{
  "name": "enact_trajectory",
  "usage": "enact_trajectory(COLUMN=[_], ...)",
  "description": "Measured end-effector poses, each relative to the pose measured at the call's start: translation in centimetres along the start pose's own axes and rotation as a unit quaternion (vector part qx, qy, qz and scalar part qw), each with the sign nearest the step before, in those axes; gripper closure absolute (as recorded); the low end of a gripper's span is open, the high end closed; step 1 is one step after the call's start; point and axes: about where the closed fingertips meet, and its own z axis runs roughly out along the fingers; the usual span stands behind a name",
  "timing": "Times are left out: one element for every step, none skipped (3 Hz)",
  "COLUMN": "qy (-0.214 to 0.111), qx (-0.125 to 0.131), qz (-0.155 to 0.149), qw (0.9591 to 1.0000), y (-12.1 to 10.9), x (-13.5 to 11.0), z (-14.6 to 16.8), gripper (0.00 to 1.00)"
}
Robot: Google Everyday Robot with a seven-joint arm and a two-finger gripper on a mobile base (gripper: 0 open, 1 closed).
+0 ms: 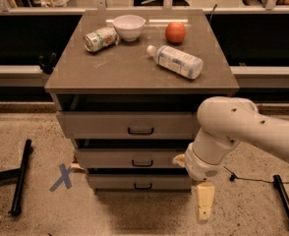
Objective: Open bottom drawer
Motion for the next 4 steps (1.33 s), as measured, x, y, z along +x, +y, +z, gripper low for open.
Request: enact_trajectory(qy=[0.026,0.008,-0.009,-0.009], qx=[0.019,0.019,0.000,0.000], qz=[-0.041,-0.055,-0.055,-0.055], qw=[0.9986,0.9983,0.9985,0.9985], y=[-3.9,-7.0,-7.0,-7.0], x=[8.0,13.7,14.2,14.2], z=[6.4,11.0,14.1,14.1], gripper=[0.00,0.00,0.00,0.00])
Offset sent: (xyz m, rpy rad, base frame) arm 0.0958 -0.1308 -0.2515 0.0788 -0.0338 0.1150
